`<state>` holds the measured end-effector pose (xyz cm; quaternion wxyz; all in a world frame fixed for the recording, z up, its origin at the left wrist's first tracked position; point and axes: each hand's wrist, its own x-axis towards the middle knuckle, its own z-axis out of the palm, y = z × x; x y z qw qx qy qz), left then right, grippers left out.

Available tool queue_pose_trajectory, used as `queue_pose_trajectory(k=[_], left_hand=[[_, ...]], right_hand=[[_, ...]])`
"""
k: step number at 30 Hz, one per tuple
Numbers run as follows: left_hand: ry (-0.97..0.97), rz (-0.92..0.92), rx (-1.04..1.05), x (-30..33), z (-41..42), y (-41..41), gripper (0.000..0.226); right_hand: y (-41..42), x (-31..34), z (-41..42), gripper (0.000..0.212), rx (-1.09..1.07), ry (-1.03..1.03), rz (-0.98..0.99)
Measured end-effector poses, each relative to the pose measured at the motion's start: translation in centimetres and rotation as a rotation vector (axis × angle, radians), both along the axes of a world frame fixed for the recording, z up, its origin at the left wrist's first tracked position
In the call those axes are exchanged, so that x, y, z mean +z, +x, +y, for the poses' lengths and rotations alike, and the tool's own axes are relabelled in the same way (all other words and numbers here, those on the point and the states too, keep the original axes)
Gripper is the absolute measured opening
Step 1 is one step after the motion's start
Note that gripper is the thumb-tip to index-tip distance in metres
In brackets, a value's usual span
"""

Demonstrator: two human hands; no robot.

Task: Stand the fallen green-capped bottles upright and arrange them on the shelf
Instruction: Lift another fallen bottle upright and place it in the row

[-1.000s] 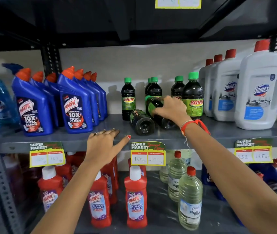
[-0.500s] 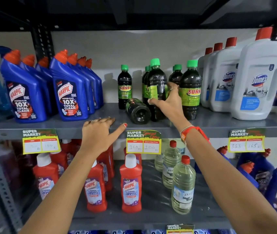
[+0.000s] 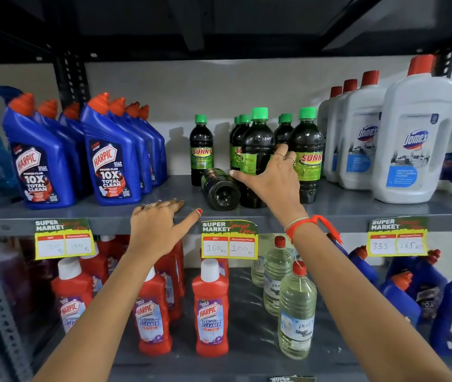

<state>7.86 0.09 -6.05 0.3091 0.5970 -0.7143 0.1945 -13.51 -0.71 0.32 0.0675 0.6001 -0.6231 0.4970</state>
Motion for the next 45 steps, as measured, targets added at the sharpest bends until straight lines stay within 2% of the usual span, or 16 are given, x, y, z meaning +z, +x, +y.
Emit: queue_pose_trajectory(k=[4, 8, 9, 12, 16, 18, 20, 23, 26, 30, 33, 36, 38, 42, 45], left_hand=[[0.011, 0.004, 0.0, 0.1, 0.0, 0.1, 0.084], [0.007, 0.011, 0.004, 0.0, 0.0, 0.0, 0.083], [0.002, 0.015, 0.004, 0.0, 0.0, 0.0, 0.082], [-0.015, 0.032, 0.004, 0.0, 0.2, -0.1, 0.08], [-0.025, 0.033, 0.003, 0.0, 0.2, -0.2, 0.078], [-0.033, 0.035, 0.001, 0.0, 0.2, -0.2, 0.078], [-0.041, 0.043, 0.0, 0.0, 0.3, -0.3, 0.077], [-0.046, 0.047, 0.005, 0.0, 0.3, -0.3, 0.076], [-0.05, 0.047, 0.006, 0.0, 0.2, -0.3, 0.075], [-0.046, 0.046, 0.01, -0.1, 0.2, -0.3, 0.076], [-0.044, 0.048, 0.012, 0.0, 0.3, -0.3, 0.077], [-0.044, 0.052, 0.01, 0.0, 0.3, -0.3, 0.078], [-0.046, 0.049, 0.007, 0.0, 0.4, -0.3, 0.078], [-0.045, 0.049, 0.001, 0.0, 0.3, -0.3, 0.077], [-0.043, 0.049, 0.005, 0.2, 0.3, -0.3, 0.077]], right_hand=[[-0.2, 0.5, -1.1, 0.113, 0.04, 0.002, -0.075], [-1.2, 1.3, -2.6, 0.105, 0.298, 0.175, -0.41], [-1.3, 1.3, -2.9, 0.101, 0.327, 0.203, -0.441], [-1.0, 1.2, -3.1, 0.103, 0.297, 0.194, -0.38], [-0.4, 0.9, -2.8, 0.112, 0.163, 0.082, -0.163], [-0.4, 0.9, -2.8, 0.11, 0.147, 0.076, -0.143], [-0.7, 1.1, -3.1, 0.097, 0.17, 0.092, -0.158], [-1.0, 1.4, -3.3, 0.072, 0.265, 0.149, -0.28], [-1.2, 1.5, -3.1, 0.083, 0.325, 0.199, -0.353], [-0.4, 1.2, -2.2, 0.104, 0.223, 0.142, -0.202], [0.0, 1.2, -1.9, 0.1, 0.067, 0.054, -0.038], [0.2, 1.4, -1.8, 0.1, -0.019, 0.052, 0.024], [0.1, 1.4, -1.9, 0.097, 0.019, 0.058, -0.022], [-0.3, 1.7, -2.6, 0.076, 0.229, 0.158, -0.278], [-0.3, 1.6, -2.8, 0.076, 0.318, 0.188, -0.376]])
